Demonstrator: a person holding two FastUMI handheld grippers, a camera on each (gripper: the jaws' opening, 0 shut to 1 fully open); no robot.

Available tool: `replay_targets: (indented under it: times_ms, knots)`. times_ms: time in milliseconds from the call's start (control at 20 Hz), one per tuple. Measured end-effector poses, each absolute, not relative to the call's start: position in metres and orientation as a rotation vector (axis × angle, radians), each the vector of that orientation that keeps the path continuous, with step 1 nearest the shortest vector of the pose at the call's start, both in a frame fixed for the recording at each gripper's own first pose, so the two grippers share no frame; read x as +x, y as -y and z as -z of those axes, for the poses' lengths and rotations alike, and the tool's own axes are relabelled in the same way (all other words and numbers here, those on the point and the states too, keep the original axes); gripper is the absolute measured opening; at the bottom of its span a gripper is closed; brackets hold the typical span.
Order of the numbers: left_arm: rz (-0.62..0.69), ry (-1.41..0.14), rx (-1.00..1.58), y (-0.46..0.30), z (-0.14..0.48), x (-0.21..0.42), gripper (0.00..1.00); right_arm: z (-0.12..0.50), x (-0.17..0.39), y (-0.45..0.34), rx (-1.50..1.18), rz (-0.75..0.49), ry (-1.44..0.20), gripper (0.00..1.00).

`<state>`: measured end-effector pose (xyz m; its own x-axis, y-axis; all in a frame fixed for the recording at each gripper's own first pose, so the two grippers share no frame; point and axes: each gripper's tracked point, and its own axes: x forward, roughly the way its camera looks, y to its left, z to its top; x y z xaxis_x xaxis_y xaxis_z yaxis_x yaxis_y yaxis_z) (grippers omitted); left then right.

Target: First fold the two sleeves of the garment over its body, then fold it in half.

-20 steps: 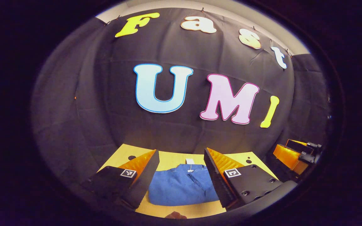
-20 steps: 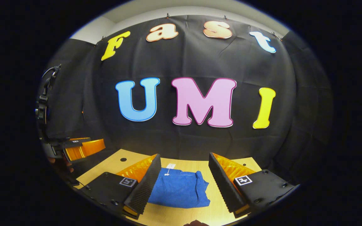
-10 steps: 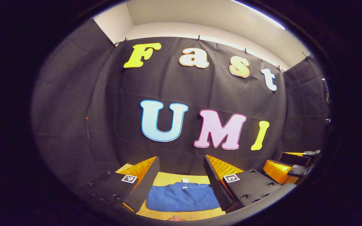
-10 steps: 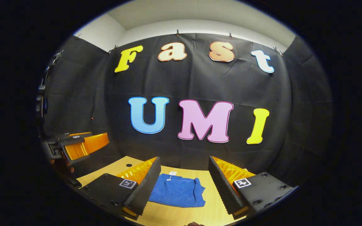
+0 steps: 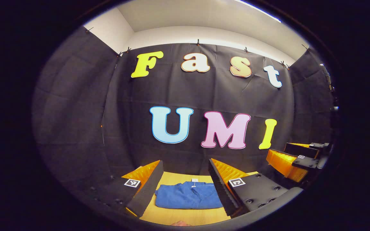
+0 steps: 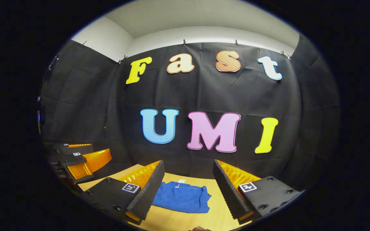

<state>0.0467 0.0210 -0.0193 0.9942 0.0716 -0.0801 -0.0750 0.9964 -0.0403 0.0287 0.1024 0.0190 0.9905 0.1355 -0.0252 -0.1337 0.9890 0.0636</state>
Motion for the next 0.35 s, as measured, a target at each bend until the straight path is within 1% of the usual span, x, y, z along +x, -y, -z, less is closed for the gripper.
replay_targets:
  times_ms: [150, 200, 350]
  knots:
    - [-0.062, -0.08, -0.021, -0.014, 0.018, 0.042, 0.8, -0.018, 0.018, -0.097, 0.08, -0.102, 0.005, 0.87]
    - [-0.057, -0.101, -0.017, -0.013, 0.018, 0.04, 0.8, -0.017, 0.017, -0.094, 0.084, -0.089, 0.006, 0.87]
    - [-0.059, -0.094, 0.003, -0.016, 0.014, 0.041, 0.82, -0.028, 0.017, -0.1, 0.101, -0.086, 0.051, 0.87]
